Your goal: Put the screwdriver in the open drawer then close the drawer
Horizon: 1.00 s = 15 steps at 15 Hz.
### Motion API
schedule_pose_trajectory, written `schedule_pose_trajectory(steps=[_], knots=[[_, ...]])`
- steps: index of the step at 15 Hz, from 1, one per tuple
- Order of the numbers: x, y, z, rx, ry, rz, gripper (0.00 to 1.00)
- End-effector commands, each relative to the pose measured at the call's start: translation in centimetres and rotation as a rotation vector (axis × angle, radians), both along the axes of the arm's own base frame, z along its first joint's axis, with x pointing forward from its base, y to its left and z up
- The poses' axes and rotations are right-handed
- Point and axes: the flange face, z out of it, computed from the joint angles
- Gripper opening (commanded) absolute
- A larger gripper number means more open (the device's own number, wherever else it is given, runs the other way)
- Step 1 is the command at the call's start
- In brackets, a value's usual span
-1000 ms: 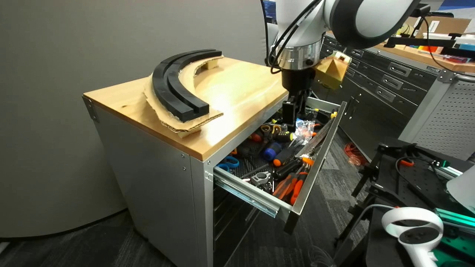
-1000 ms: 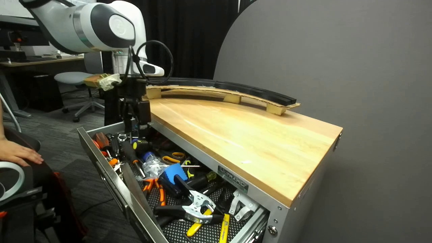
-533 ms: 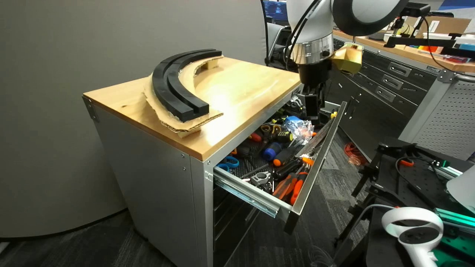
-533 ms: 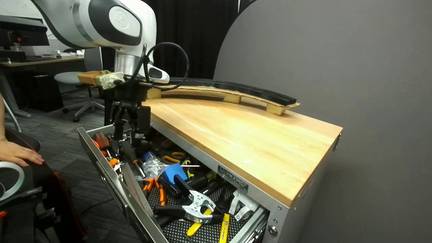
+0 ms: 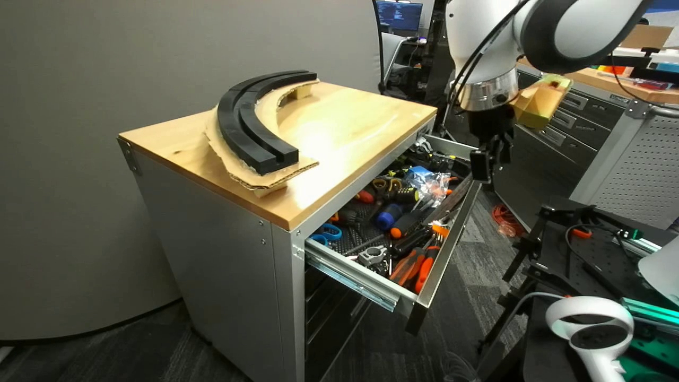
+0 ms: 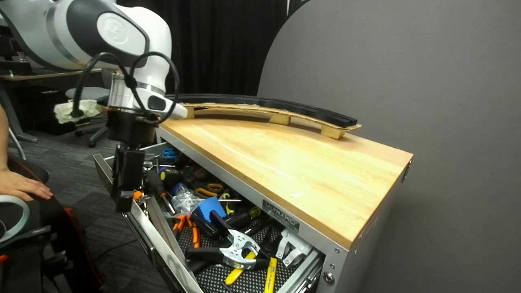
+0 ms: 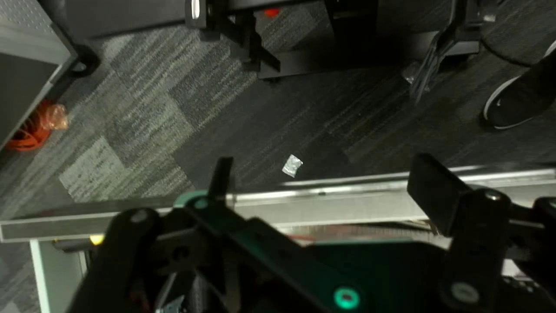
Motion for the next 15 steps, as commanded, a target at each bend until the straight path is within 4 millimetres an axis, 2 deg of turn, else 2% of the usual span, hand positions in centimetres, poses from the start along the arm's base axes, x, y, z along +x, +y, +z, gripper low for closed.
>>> schedule_pose_trajectory(steps=[1,5,10,11,15], knots=[[-2.8,-0.1,-1.5,-0.078,-0.008,-0.084,0.74],[-2.7,1.5,-2.9,-0.128,-0.133,-0.186,0.42],[-1.0,3.1,-3.7,-0.179,-0.328,-0.326,0.03],[-0.6,3.3,-4.1,-0.190,-0.354,-0.346,0.00],[0.3,3.9,-6.5,-0.237,-0.391,-0.397,0.00]])
